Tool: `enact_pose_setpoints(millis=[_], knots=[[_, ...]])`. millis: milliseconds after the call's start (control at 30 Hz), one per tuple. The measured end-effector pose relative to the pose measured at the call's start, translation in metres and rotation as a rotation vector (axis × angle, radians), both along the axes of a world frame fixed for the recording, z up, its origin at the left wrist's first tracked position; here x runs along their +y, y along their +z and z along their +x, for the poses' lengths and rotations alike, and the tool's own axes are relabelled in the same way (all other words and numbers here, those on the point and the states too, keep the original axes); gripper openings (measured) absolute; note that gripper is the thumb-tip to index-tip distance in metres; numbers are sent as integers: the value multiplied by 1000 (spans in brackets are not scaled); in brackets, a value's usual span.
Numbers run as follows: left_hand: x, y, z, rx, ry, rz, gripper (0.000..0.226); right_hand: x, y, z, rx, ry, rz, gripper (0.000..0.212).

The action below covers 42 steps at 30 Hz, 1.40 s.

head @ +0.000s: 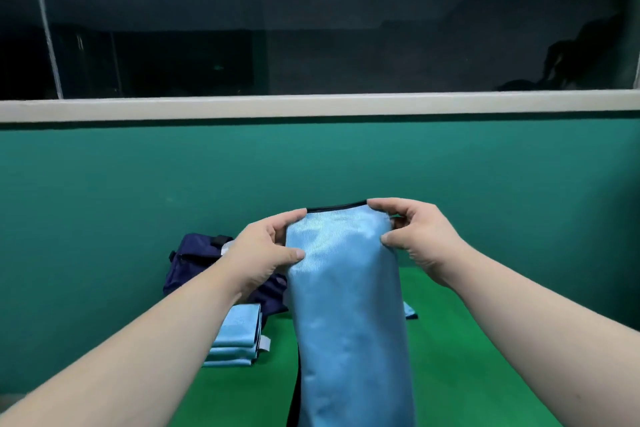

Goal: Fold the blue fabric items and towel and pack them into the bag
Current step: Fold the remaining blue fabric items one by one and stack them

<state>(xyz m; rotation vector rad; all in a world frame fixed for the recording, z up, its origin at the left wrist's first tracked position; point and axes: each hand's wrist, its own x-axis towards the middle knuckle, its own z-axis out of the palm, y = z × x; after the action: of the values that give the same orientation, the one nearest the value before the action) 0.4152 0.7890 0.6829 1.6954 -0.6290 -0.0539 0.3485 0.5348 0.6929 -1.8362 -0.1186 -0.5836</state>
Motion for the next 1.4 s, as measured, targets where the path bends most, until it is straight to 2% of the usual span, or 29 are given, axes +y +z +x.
enact_pose_setpoints(millis=[100,233,367,500,600,700,767,833,933,1033,1167,1300,1400], knots=[[-13,51,23,-123,54,9,64,-3,51,28,-63,-84,-70,61],[-17,101,24,-401,136,-3,70,5,104,25,-252,-132,-30,61],[-5,74,-1,-534,156,26,74,10,72,-9,-394,-169,-56,64],[3,-24,-35,-425,89,45,74,11,-39,-44,-304,-192,-136,68],[5,-123,-62,-215,29,132,70,14,-136,-71,-107,-217,-137,71],[8,-214,-93,34,-18,99,58,18,-228,-98,80,-173,-103,78],[9,-256,-108,178,-10,69,53,21,-271,-113,166,-138,-82,72],[10,-284,-113,241,43,60,46,23,-296,-121,214,-138,-95,56],[9,-307,-114,248,120,85,45,25,-308,-119,245,-143,-134,47],[7,-313,-110,203,168,122,49,26,-307,-109,252,-92,-156,52],[7,-305,-99,65,234,295,48,26,-308,-96,229,-130,-195,50],[5,-313,-99,-124,215,543,44,25,-329,-94,323,-204,-397,36],[3,-318,-95,-131,253,559,38,24,-334,-96,375,-218,-411,27]])
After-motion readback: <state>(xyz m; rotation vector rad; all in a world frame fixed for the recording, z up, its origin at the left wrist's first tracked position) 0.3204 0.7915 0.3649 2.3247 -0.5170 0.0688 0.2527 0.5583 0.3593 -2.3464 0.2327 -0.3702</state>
